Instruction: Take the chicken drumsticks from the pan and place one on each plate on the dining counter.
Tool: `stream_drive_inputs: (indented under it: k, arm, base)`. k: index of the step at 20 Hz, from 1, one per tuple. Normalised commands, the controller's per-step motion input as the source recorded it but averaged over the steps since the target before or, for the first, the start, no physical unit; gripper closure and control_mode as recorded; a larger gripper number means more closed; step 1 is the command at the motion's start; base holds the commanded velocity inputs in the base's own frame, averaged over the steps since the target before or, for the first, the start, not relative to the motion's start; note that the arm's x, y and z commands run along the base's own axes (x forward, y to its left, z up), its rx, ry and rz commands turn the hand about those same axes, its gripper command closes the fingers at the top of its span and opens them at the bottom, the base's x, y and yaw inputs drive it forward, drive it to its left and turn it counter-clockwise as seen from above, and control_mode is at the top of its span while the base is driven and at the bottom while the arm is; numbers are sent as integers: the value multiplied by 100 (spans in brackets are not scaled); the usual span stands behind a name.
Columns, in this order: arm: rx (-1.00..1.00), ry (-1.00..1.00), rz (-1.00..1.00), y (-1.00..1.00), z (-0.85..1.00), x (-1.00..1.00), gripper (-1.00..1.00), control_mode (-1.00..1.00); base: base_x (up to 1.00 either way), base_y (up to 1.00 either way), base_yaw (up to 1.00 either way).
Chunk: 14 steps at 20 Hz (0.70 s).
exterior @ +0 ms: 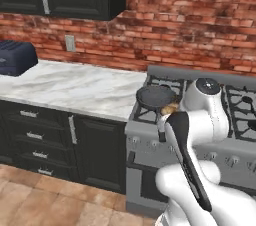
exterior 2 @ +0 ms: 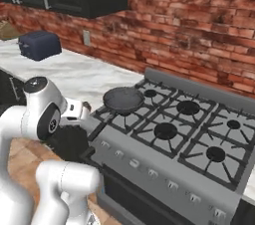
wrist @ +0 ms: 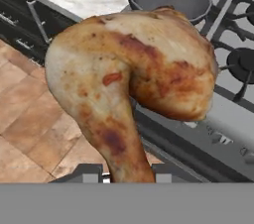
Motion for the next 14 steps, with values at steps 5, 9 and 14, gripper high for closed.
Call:
stream_drive_inputs:
  k: [5, 9, 14]
  arm:
    - [0, 0, 0, 0, 0, 0, 100, 100]
    - [0, 0, 0, 0, 0, 0, 100, 100]
    - [0, 0, 0, 0, 0, 0, 100, 100]
  base:
    - [-45, 12, 92]
    - [-14, 13, 100]
    - [-9, 4, 100]
